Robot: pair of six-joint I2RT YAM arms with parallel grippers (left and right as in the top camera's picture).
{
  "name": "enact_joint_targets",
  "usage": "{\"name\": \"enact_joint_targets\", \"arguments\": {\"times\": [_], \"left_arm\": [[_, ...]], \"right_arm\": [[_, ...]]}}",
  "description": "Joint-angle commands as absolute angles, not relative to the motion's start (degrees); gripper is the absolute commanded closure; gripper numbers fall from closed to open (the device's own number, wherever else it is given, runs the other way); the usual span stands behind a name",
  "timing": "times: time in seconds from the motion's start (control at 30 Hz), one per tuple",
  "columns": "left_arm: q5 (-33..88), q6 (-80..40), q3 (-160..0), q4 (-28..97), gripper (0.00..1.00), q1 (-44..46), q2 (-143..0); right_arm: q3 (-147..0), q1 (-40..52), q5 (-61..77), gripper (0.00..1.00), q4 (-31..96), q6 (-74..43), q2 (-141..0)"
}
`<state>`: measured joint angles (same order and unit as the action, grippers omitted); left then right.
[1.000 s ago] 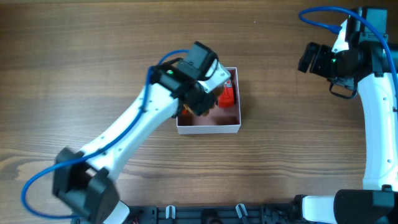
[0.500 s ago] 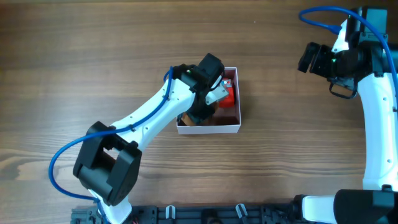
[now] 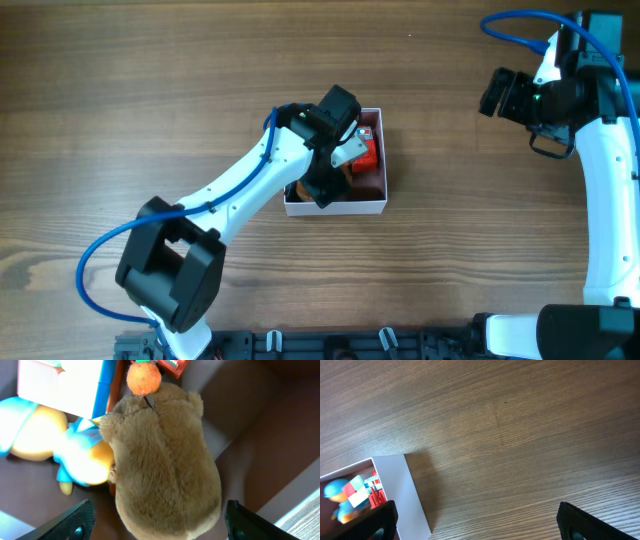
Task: Pack container
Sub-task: 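Carry the bear with the left gripper and drop it in the box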
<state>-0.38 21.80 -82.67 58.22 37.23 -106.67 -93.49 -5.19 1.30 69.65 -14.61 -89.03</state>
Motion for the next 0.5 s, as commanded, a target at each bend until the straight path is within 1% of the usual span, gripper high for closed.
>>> {"name": "enact_joint_targets", "arguments": {"times": [0.0,0.03,0.13,0.17,0.23,0.27,0.3,0.33,0.4,0.43,0.47], "left_arm": [[-4.71,20.75,-83.92,58.06,0.2,37.78,-103.44],[-6.37,20.27,-84.14,58.08,0.18,37.76,-102.24],[-6.55,20.08,-84.77,58.06,0.16,37.76,-97.12],[-6.57,18.96,-84.77,58.06,0.21,37.76,-96.23],[-6.57,17.1,-84.77,58.78,0.83,37.71,-95.22],[-7.49,17.08,-84.77,60.01,0.96,37.69,-95.22],[-10.28,13.91,-84.77,61.01,0.96,37.39,-95.24],[-13.28,7.86,-84.77,61.04,0.96,36.62,-95.11],[-16.29,-1.69,-84.77,61.39,0.96,33.12,-93.71],[-16.16,-7.33,-84.77,62.08,0.79,30.09,-92.05],[-16.08,-10.76,-84.77,63.44,0.69,26.85,-90.37]], "right_arm": [[-93.25,-5.32,1.32,0.0,69.47,-13.47,-89.65],[-93.25,-5.32,1.34,0.0,69.47,-13.45,-89.65],[-93.25,-5.32,1.34,0.0,69.52,-13.47,-89.65],[-93.23,-5.32,1.32,0.0,69.49,-13.45,-89.65],[-93.25,-5.32,1.32,0.0,69.45,-13.45,-89.65],[-93.23,-5.32,1.34,0.0,69.49,-13.45,-89.65],[-93.25,-5.32,1.32,0.0,69.52,-13.41,-89.65],[-93.25,-5.32,1.34,0.0,69.52,-13.26,-89.65],[-93.25,-5.32,1.32,0.0,69.52,-13.04,-89.65],[-93.23,-5.32,1.32,0.0,69.49,-13.02,-89.65],[-93.23,-5.32,1.32,0.0,69.49,-13.02,-89.65]]}}
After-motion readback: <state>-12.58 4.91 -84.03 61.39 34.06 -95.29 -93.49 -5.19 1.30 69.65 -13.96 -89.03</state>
